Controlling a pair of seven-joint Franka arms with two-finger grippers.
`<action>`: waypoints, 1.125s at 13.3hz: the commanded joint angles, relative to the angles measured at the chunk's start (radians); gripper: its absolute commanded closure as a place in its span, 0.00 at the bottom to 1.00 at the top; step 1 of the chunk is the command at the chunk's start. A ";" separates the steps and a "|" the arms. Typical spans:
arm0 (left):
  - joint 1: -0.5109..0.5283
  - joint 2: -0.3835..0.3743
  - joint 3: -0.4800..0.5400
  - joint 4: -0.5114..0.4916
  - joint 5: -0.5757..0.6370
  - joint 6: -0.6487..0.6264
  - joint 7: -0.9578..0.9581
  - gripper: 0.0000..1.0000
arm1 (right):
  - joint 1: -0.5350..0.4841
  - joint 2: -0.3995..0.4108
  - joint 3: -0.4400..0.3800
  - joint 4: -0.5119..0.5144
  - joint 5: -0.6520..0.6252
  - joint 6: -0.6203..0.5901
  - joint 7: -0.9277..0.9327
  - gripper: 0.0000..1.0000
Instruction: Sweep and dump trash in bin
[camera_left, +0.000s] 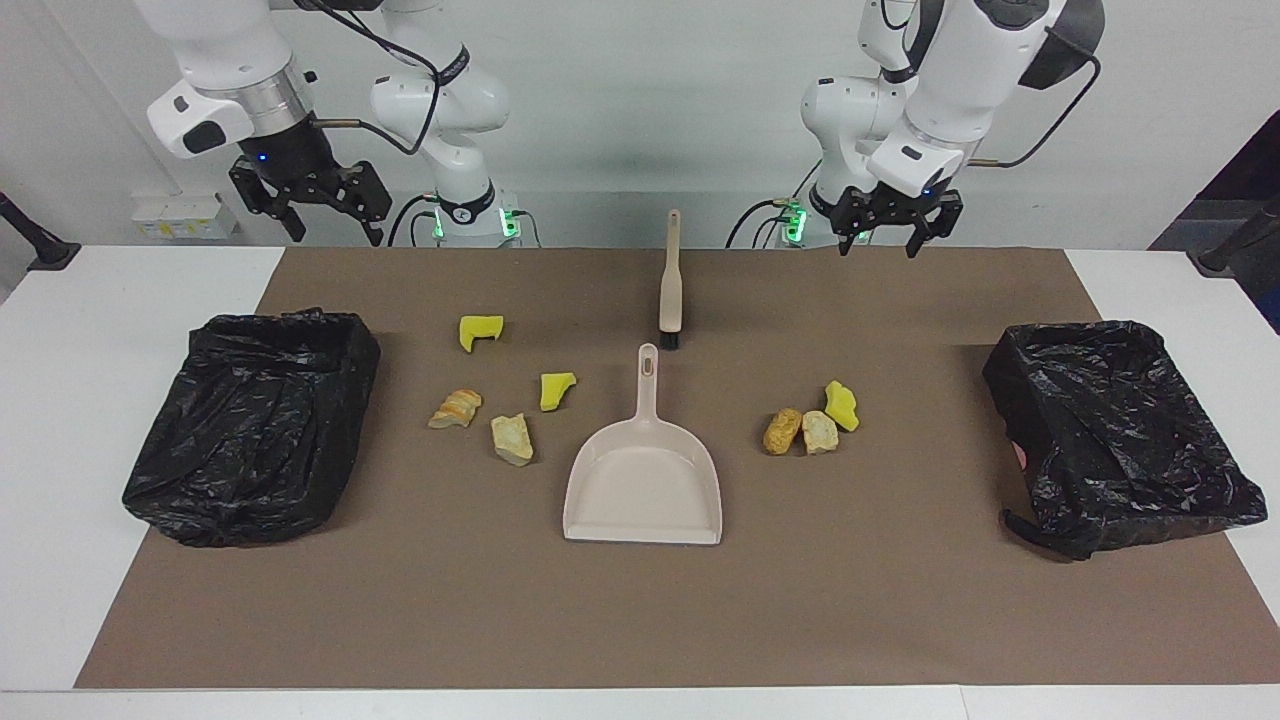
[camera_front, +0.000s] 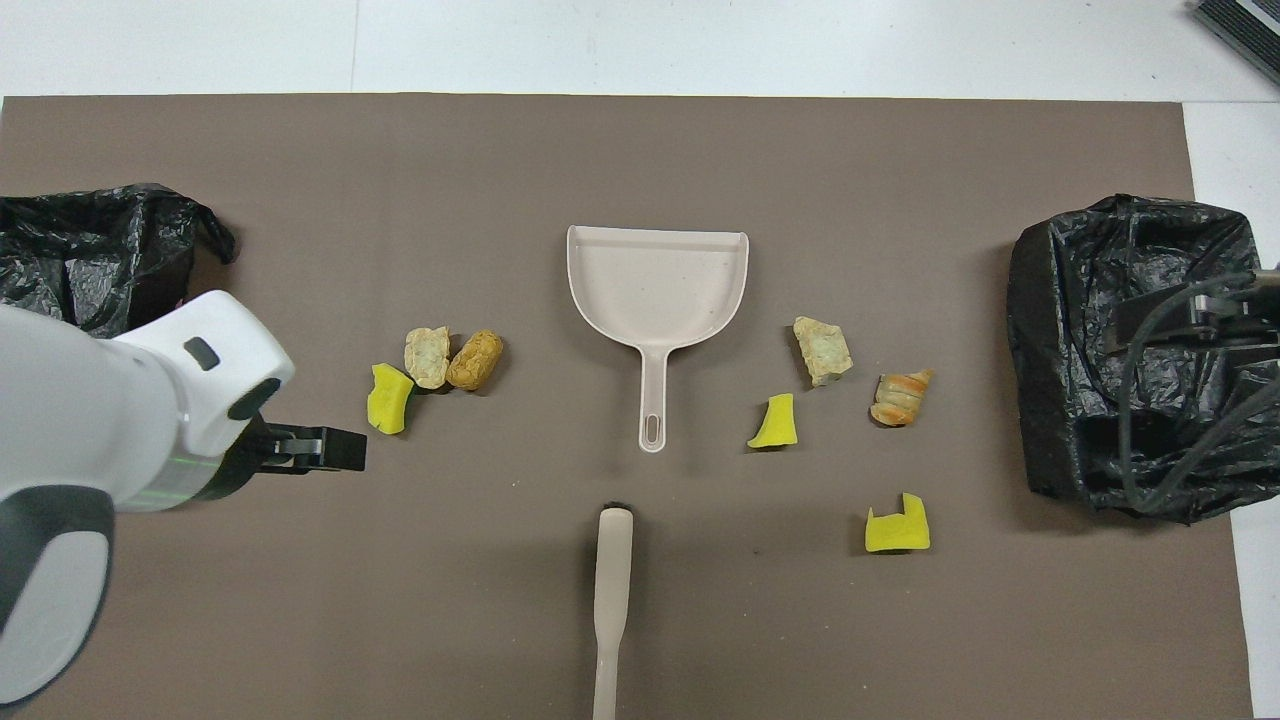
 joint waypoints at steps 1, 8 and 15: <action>-0.079 -0.045 0.014 -0.090 0.003 0.063 -0.073 0.00 | -0.005 -0.022 0.000 -0.020 0.011 -0.016 -0.014 0.00; -0.068 -0.037 0.025 -0.055 0.003 0.068 -0.059 0.00 | -0.008 -0.036 -0.002 -0.041 0.011 -0.016 -0.017 0.00; 0.041 -0.025 0.027 0.051 0.016 0.048 0.031 0.00 | 0.087 -0.024 0.002 -0.044 -0.028 0.051 0.047 0.00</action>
